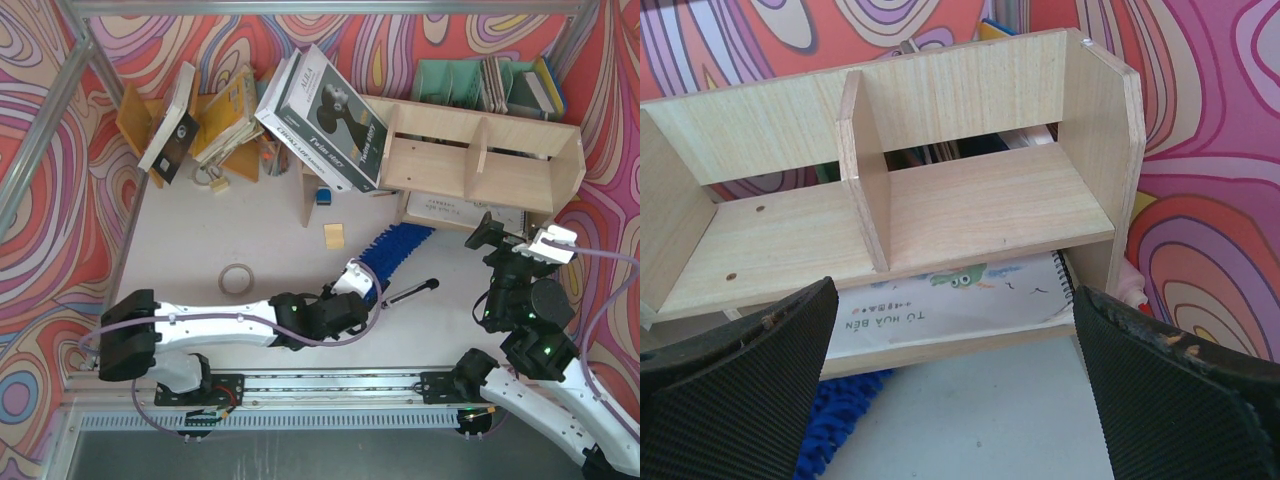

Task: Dust the bookshelf with a duster

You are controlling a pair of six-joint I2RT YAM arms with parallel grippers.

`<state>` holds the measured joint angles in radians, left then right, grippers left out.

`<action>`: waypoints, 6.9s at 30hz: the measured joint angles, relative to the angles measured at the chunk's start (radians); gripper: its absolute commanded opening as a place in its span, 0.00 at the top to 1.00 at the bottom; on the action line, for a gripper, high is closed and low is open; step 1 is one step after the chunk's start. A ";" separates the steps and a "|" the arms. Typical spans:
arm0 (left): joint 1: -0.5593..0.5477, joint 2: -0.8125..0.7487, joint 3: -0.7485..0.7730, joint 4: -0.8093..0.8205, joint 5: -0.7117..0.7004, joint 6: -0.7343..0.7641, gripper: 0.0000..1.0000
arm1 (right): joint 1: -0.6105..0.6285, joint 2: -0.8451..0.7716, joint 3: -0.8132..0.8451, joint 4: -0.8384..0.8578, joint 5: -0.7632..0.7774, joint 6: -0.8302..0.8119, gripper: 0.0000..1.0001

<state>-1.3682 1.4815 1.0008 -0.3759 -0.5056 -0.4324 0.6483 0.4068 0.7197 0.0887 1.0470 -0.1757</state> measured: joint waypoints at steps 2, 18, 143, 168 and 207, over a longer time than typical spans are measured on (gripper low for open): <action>0.000 -0.032 -0.023 -0.019 0.008 -0.031 1.00 | 0.000 0.000 0.000 0.000 0.000 0.000 0.11; 0.003 0.132 0.068 -0.079 0.101 -0.053 1.00 | 0.000 -0.016 -0.001 -0.001 -0.001 0.008 0.11; -0.051 -0.591 0.148 -0.852 -0.023 -0.109 1.00 | -0.015 0.055 -0.001 -0.019 -0.043 0.015 0.11; 0.105 -0.401 0.062 -0.521 -0.242 -0.091 1.00 | -0.021 0.044 -0.001 -0.023 -0.042 0.024 0.11; 0.079 -0.121 0.161 -0.208 -0.179 0.005 1.00 | -0.021 0.029 -0.001 -0.027 -0.046 0.027 0.11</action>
<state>-1.2892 1.3602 1.1618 -0.5835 -0.6849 -0.4278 0.6277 0.4358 0.7189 0.0620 1.0008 -0.1490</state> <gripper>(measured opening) 0.343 0.891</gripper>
